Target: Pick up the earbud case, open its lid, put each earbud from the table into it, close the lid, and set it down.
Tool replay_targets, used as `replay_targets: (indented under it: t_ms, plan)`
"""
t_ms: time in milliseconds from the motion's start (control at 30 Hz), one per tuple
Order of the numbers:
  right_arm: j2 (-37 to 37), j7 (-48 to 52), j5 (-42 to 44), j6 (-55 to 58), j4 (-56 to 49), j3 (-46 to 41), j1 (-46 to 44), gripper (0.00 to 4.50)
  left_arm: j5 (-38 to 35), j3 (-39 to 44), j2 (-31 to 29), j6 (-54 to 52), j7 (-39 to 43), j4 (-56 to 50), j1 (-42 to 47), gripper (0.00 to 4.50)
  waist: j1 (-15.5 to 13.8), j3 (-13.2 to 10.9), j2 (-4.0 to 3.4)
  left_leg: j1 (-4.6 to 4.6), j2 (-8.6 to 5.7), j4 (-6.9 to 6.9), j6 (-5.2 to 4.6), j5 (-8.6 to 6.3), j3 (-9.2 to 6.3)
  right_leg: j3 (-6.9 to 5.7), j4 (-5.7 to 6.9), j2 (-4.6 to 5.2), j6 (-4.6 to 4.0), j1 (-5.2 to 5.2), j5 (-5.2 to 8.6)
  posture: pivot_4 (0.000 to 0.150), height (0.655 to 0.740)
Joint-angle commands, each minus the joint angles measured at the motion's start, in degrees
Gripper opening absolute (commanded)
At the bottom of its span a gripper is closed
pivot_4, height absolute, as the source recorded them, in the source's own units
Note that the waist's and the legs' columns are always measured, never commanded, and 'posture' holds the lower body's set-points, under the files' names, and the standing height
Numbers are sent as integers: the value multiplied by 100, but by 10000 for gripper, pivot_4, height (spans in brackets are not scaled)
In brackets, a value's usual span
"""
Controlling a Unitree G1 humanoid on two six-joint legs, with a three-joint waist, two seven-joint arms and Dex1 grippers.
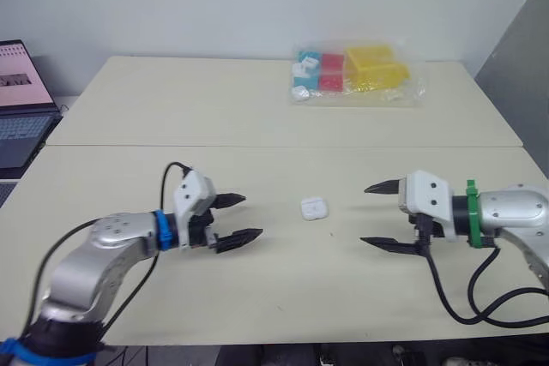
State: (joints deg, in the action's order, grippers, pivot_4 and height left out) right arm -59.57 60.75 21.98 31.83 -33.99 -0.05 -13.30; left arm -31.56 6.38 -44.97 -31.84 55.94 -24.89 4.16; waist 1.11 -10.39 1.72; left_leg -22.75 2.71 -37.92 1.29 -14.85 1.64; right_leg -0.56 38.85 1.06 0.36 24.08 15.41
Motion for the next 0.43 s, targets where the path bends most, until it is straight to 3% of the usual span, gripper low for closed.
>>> replay_targets:
  t_ms: [33, 433]
  plan:
    - [-93, 364, 165, -399, 142, -357, 50, 44762, 228, 182, -220, 543, 194, -467, -465, 45000, -20, 0, 1, 0, -2, 0, 0, 0, 2, 2, -1, 0, 1, 0, 0, 1500, 7400]
    - [-65, 581, -47, -966, 661, -276, 3, 44762, 355, 155, -245, 1291, 458, -365, -672, 45000, -101, 0, 1, 5, -2, -6, -2, 1, 7, 2, 4, -4, 6, -2, -4, 1500, 7400]
